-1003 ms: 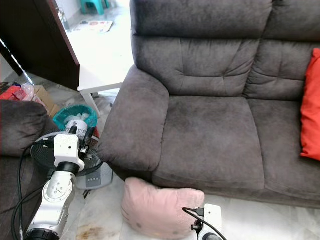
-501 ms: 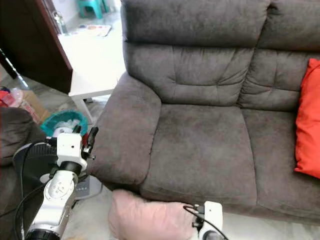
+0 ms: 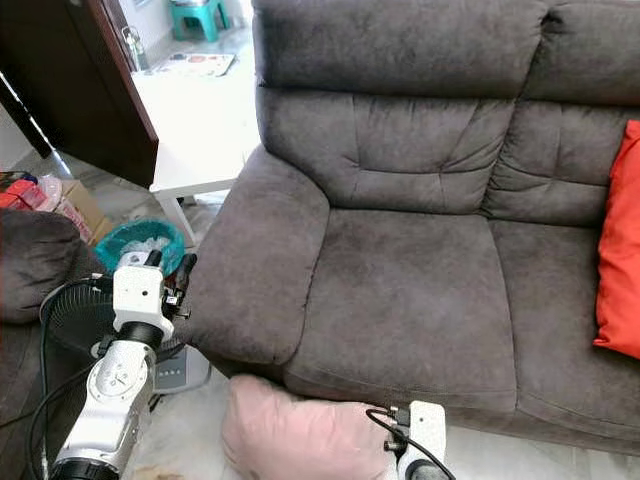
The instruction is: Move the pillow to the sofa from floor
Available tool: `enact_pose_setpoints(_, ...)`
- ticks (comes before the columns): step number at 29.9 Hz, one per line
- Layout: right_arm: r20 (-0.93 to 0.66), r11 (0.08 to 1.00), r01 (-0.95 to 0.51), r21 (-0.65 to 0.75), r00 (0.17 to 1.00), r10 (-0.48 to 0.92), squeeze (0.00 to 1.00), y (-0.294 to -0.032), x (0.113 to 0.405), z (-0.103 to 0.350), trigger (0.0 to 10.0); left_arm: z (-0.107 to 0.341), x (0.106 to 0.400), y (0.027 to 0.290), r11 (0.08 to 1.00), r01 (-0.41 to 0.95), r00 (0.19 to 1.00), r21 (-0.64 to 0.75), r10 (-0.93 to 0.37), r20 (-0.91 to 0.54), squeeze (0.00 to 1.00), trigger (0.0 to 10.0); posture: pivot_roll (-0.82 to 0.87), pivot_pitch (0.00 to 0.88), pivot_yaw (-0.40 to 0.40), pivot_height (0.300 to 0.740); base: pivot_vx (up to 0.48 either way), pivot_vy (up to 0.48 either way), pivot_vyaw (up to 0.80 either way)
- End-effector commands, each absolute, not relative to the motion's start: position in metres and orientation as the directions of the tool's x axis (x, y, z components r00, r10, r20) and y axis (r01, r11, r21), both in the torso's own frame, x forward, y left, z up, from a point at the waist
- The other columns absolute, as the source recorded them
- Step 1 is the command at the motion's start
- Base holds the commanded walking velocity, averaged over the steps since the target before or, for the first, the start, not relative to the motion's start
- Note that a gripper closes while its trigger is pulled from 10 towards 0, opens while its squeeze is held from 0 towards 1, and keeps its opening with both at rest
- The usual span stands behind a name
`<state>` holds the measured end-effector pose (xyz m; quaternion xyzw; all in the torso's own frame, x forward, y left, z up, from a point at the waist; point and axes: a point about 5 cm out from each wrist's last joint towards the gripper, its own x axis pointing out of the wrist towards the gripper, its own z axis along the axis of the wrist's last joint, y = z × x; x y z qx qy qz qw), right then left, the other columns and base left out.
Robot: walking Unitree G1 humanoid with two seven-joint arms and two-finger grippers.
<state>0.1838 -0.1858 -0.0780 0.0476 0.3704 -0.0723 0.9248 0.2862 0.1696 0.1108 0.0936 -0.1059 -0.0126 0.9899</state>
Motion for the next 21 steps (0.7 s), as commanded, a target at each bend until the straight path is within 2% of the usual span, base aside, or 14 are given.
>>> enact_pose_setpoints(1, -0.662, 0.984, 0.18, 0.019, 0.739, -0.122, 0.0, -0.187, 0.182, -0.077, 10.0, 0.109, 0.284, 0.168, 0.981, 0.019, 0.978, 0.195, -0.059, 0.199, 0.0, 10.0, 0.11, 0.077, 0.039, 0.74, 0.0, 0.0, 0.0)
enact_pose_setpoints(3, -0.622, 0.983, 0.184, 0.011, 0.771, -0.138, 0.0, -0.189, 0.188, -0.072, 10.0, 0.109, 0.285, 0.167, 0.98, 0.023, 0.978, 0.2, -0.063, 0.2, 0.0, 10.0, 0.11, 0.076, 0.04, 0.74, 0.0, 0.0, 0.0)
enact_pose_setpoints(5, -0.465, 0.986, 0.168, -0.001, 0.873, -0.149, 0.0, -0.199, 0.216, -0.047, 10.0, 0.111, 0.286, 0.166, 0.977, 0.026, 0.976, 0.21, -0.071, 0.207, 0.0, 10.0, 0.11, 0.075, 0.04, 0.74, 0.0, 0.0, 0.0)
enact_pose_setpoints(10, -0.213, 0.991, 0.131, 0.023, 0.969, -0.123, 0.0, -0.2, 0.258, -0.004, 10.0, 0.117, 0.286, 0.168, 0.973, 0.02, 0.971, 0.229, -0.073, 0.226, 0.0, 10.0, 0.11, 0.071, 0.039, 0.74, 0.0, 0.0, 0.0)
enact_pose_setpoints(15, -0.074, 0.993, 0.104, 0.047, 0.992, -0.1, 0.0, -0.192, 0.266, 0.016, 10.0, 0.123, 0.285, 0.169, 0.973, 0.013, 0.967, 0.229, -0.071, 0.246, 0.0, 10.0, 0.11, 0.063, 0.037, 0.74, 0.0, 0.0, 0.0)
enact_pose_setpoints(21, 0.023, 0.992, 0.115, 0.049, 0.993, -0.116, 0.0, -0.194, 0.258, 0.031, 10.0, 0.129, 0.281, 0.173, 0.974, -0.011, 0.962, 0.228, -0.052, 0.269, 0.0, 10.0, 0.1, 0.048, 0.038, 0.74, 0.0, 0.0, 0.0)
